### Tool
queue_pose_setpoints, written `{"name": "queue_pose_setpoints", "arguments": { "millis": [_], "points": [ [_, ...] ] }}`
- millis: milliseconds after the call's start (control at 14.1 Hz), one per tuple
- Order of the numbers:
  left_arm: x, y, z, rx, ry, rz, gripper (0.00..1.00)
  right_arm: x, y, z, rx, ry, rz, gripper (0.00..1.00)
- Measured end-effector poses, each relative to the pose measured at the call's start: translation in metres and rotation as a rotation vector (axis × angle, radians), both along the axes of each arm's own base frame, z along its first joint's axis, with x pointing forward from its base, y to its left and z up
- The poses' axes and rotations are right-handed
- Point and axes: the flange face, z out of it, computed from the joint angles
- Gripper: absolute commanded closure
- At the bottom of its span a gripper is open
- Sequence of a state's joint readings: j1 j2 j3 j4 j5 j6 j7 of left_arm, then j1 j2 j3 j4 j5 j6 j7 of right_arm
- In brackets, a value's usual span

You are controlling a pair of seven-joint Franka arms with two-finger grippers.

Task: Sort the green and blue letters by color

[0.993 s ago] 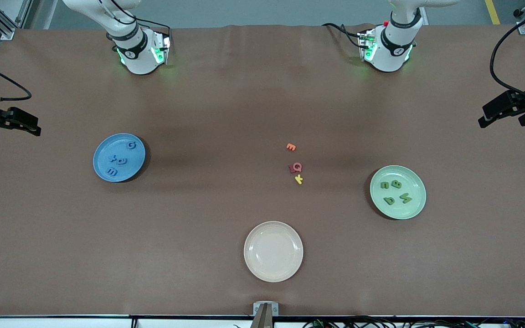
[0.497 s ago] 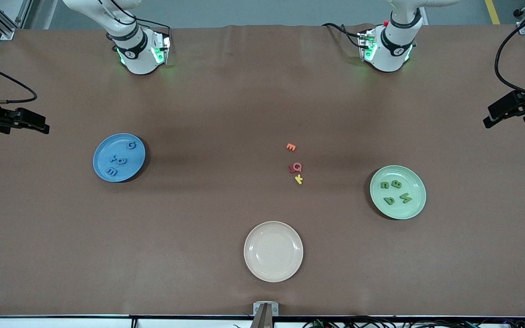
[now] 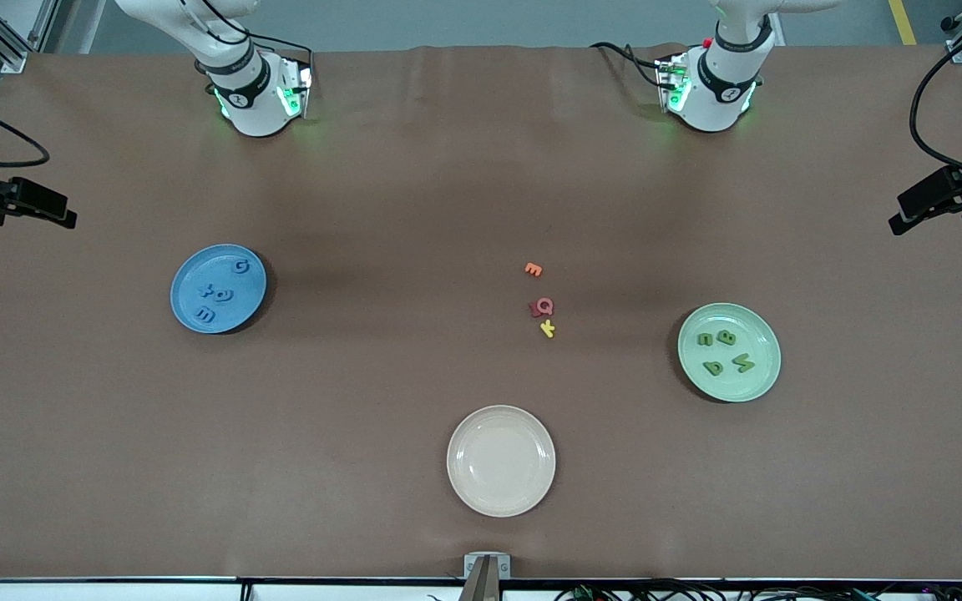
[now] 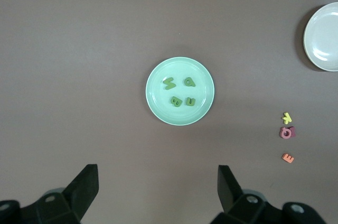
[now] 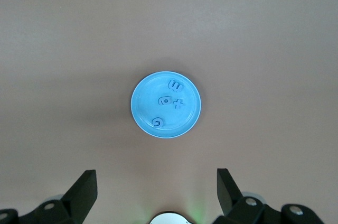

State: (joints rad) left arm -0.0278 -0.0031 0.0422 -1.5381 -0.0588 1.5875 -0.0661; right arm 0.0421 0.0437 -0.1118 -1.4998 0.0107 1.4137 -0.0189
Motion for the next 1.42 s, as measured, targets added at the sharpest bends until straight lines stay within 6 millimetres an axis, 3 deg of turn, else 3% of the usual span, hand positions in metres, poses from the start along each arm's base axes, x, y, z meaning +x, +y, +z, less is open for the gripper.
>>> {"name": "queue_pose_setpoints", "arguments": {
  "millis": [710,1419],
  "points": [
    [-0.004,-0.005,0.006,0.000,-0.001,-0.009,0.01,-0.014,0.005,0.021,0.007,-0.028,0.065,0.00],
    [-0.006,-0.012,0.009,0.000,-0.004,-0.023,0.00,-0.055,0.005,0.042,0.014,-0.050,0.069,0.00]
  ]
}}
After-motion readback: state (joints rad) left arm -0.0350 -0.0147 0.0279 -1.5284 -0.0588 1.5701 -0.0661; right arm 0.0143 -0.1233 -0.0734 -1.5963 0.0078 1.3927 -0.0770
